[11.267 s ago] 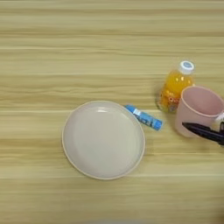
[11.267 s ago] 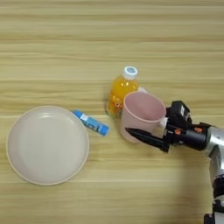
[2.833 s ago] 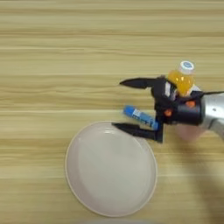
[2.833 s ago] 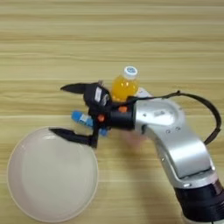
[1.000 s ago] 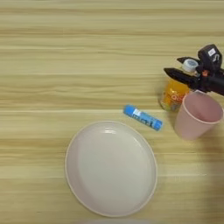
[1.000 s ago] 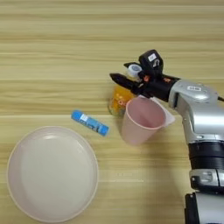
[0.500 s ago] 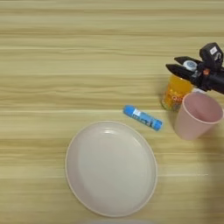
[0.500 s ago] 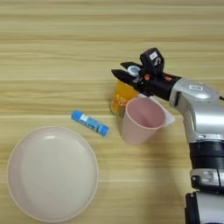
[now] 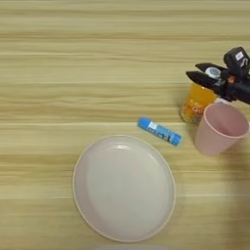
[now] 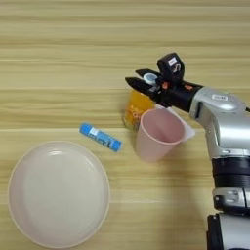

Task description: Move the objects on the table

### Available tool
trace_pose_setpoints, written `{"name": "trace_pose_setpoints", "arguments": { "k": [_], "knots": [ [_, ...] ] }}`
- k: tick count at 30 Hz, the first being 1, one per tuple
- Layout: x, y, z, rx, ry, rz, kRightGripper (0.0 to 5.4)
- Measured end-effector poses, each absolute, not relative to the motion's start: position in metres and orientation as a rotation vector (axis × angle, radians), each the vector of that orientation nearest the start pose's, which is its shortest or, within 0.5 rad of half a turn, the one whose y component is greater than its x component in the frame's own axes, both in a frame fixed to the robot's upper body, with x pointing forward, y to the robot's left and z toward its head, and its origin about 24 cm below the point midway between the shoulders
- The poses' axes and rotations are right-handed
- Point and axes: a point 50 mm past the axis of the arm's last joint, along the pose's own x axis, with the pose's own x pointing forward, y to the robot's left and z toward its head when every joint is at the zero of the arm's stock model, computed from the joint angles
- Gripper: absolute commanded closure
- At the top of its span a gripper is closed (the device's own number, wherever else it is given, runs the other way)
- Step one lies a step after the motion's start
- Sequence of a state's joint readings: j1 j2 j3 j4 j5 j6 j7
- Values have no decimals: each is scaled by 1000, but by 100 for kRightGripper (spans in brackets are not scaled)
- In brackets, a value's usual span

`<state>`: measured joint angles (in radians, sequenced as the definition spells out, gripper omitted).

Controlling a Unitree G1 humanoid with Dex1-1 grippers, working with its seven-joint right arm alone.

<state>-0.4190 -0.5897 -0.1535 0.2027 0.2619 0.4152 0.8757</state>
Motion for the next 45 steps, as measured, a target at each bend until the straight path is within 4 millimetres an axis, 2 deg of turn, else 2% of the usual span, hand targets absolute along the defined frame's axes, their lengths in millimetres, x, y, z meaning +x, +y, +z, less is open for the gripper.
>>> {"name": "trace_pose_setpoints", "arguments": {
  "k": [8, 21, 32, 45],
  "knots": [
    [309, -244, 130, -150, 208, 653, 364],
    [310, -205, 127, -129, 189, 762, 364],
    [313, -180, 125, -150, 148, 782, 365],
    [314, -160, 122, -150, 90, 789, 365]
  ]
}}
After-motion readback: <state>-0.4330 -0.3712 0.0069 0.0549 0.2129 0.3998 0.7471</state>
